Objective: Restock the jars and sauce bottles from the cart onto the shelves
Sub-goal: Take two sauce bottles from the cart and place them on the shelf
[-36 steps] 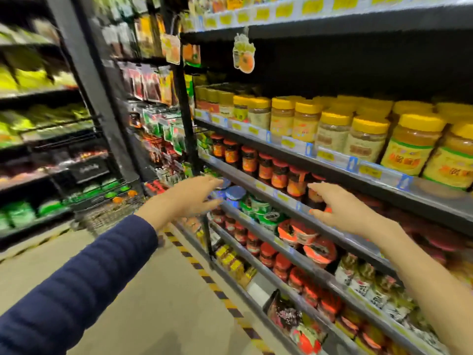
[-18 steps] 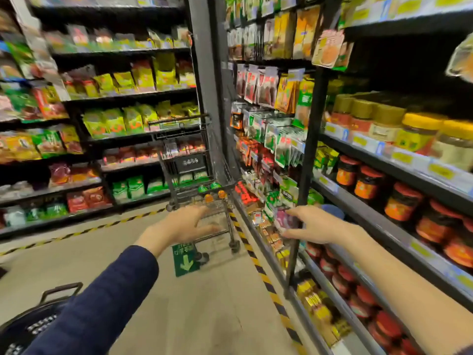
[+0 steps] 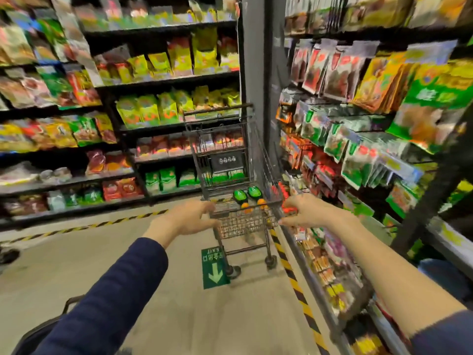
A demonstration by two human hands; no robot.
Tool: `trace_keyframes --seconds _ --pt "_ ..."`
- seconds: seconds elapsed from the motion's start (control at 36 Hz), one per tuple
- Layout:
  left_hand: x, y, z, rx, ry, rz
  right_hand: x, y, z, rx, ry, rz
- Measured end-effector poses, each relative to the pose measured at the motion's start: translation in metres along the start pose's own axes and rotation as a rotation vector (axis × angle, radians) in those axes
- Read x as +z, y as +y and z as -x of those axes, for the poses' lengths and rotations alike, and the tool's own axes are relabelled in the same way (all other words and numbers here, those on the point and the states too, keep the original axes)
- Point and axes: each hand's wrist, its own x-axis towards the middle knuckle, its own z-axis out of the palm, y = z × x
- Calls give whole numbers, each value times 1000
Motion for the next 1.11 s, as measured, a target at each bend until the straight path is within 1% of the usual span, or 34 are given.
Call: trace_keyframes --seconds 0.19,0.31,0.42,0.61,0.78,0.86,0.92,1.03,1.08,1.11 --pt "-2 -18 -116 -33 18 -13 -25 47 -121 -11 -18 56" --pt "-4 -21 -178 -91 -50 62 -40 71 -189 -25 -40 20" --pt "0 -33 -235 -118 -66 128 -49 88 -255 -53 -64 -15" --pt "17 -63 -335 -157 -170 222 -45 109 -367 -43 -190 -13" --pt "45 -95 -429 -136 -259 233 -30 126 -460 30 -274 -11" --pt "57 -111 -474 -143 -323 282 -18 132 -507 91 -307 -39" --pt "65 -119 -499 -166 -374 322 -9 136 -537 109 -343 -61" --pt "88 -131 -546 -207 -476 341 20 147 -591 215 -423 -81" --pt "102 -135 -566 -210 -499 357 39 153 -612 251 -459 -109" --pt "105 -136 -574 -239 -524 381 49 156 -622 257 -474 -135"
